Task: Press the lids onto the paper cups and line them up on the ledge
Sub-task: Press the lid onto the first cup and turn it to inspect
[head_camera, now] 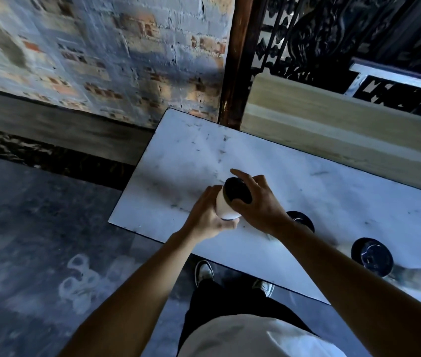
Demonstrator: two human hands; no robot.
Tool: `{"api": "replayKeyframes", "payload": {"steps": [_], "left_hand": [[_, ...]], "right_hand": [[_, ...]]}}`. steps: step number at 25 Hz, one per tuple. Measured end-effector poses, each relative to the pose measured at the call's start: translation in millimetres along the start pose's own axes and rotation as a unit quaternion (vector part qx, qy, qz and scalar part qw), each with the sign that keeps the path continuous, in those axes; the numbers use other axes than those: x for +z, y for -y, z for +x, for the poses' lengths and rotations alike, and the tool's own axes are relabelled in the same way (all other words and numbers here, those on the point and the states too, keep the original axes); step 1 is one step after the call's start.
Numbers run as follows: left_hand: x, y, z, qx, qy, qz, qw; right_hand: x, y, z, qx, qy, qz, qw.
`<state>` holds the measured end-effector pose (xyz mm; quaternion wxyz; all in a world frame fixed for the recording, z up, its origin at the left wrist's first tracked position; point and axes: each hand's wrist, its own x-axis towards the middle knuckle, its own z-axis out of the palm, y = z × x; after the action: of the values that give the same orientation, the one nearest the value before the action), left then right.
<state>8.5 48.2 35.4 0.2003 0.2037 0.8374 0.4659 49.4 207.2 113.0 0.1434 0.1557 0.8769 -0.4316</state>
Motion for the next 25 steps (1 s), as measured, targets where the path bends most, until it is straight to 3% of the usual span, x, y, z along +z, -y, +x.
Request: {"api": "replayKeyframes", "payload": {"steps": [3, 8, 25], "left_hand": [[-3, -19, -10, -0.021, 0.016, 0.014, 1.0], [-5, -48, -17, -0.033, 0.051, 0.046, 0.997], [-9, -63, -18, -0.031, 0.064, 0.05, 0.996]], "right_hand": [[-4, -2, -8, -0.001, 0.021, 0.064, 0.998], [-5, -13, -13, 0.009, -0.015, 0.182, 0.983], [-11, -23, -26, -0.079, -0.066, 0.163, 0.981]]}}
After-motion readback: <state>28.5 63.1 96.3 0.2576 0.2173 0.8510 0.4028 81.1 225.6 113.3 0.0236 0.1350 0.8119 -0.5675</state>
